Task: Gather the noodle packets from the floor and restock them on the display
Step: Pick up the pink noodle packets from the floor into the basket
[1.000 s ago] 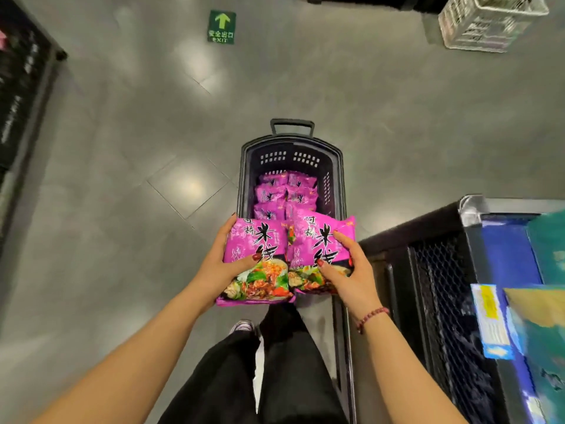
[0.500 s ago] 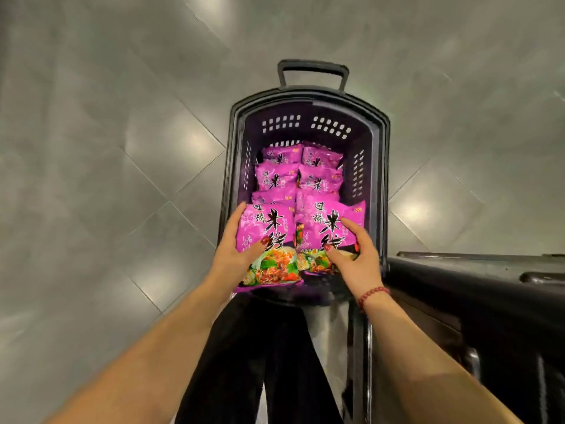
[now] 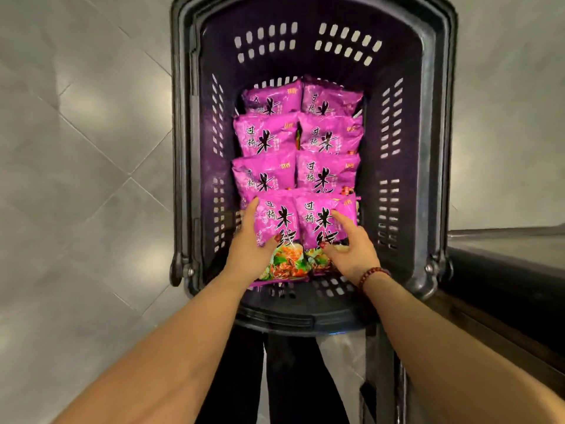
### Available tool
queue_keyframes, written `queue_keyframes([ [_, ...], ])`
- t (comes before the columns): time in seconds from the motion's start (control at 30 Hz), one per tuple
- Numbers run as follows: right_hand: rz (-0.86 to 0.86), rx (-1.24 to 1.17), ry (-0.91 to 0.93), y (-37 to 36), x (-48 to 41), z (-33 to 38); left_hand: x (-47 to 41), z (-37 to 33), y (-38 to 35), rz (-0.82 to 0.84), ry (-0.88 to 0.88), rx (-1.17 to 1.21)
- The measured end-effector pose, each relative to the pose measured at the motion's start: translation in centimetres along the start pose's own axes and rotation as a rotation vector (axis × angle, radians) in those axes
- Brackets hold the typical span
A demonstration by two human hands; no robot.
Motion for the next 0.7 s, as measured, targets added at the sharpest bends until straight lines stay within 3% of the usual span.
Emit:
queue_keyframes([
  [0.1,0.041,0.400,-0.121,-0.3,-0.6,-0.3,-0.3,0.3,0.2,-0.027,0.028,-0.383],
  [0.2,-0.106,0.937,-0.055,-0.4,0.0,1.4,-0.1,-1.8,-1.0,-0.024,-0.189,-0.947],
  [0.27,-0.094,1.051,0.066,-1.5,0.3,2.4,0.0,-2.2,-2.8,0.101,-0.334,-1.228],
  [0.33,-0.016,1.104,0.103,-2.6,-0.1,2.1,-0.6,-0.9,-3.8,0.218,-0.347,-1.424],
  [0.7,0.090,0.995,0.026,-3.9,-2.6,-0.2,-2.8,1.1,-3.0,0.246,-0.266,-1.467],
])
Point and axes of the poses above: each hand's wrist, its own x-axis away from the middle knuckle, its own y-axis out of the back of the hand, z = x × y, the point moved 7 cm from there along -x, towards the middle knuckle, and after that the axes turned 6 degrees about z, right-handed, at the moved point
